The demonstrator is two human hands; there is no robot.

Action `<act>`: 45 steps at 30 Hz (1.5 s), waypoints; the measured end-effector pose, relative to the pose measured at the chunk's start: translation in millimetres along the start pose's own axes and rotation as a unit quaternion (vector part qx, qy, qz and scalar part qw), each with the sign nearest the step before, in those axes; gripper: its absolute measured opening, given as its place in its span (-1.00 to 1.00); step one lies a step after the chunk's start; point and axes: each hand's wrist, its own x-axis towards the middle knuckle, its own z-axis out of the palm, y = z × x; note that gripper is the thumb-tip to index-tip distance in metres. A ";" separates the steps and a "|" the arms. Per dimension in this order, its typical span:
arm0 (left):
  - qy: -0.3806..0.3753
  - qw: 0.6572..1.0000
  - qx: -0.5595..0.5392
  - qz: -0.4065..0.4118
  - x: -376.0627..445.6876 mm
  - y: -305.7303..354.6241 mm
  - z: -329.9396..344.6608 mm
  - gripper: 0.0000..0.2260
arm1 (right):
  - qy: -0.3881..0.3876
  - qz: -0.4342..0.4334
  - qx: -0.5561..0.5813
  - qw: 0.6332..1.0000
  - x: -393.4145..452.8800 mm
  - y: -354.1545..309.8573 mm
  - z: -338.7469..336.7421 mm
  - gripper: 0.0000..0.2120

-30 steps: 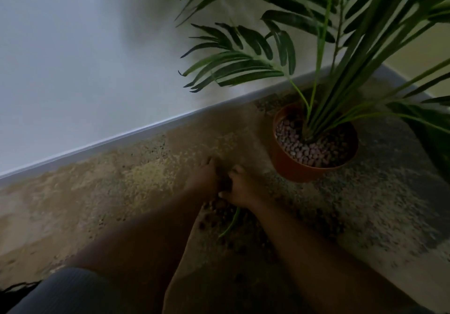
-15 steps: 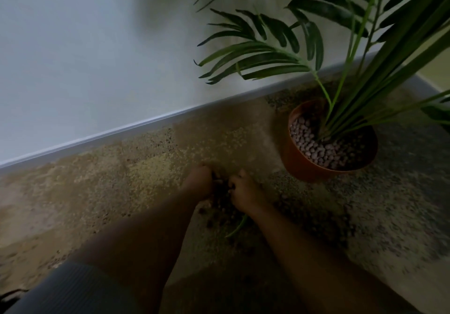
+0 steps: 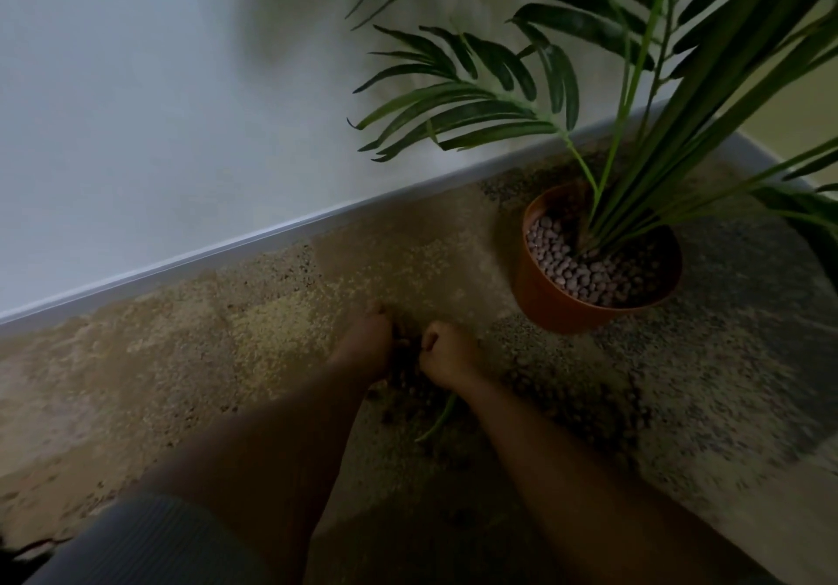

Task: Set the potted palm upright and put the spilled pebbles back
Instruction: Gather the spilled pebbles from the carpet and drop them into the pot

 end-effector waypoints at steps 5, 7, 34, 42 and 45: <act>-0.007 1.000 -0.005 -0.008 -0.4 2.0 -0.1 -0.68 | -0.038 0.176 0.401 0.898 0.2 -5.6 -13.6 -0.92; -0.016 0.999 0.036 -0.027 -1.1 6.1 1.1 -0.58 | -0.051 0.215 0.536 0.815 -2.2 -5.0 -21.5 -0.89; -0.181 0.577 -0.789 -0.109 -13.6 167.6 -86.8 -0.78 | 0.138 0.093 0.812 0.559 -72.2 -0.7 -164.4 -0.79; -0.226 0.623 -0.745 -0.071 -12.4 202.1 -92.3 -0.63 | 0.175 0.080 0.852 0.486 -76.6 32.4 -179.3 -0.53; -0.222 0.631 -0.741 -0.064 -13.3 198.5 -92.4 -0.54 | 0.180 0.086 0.856 0.477 -78.8 32.8 -180.9 -0.53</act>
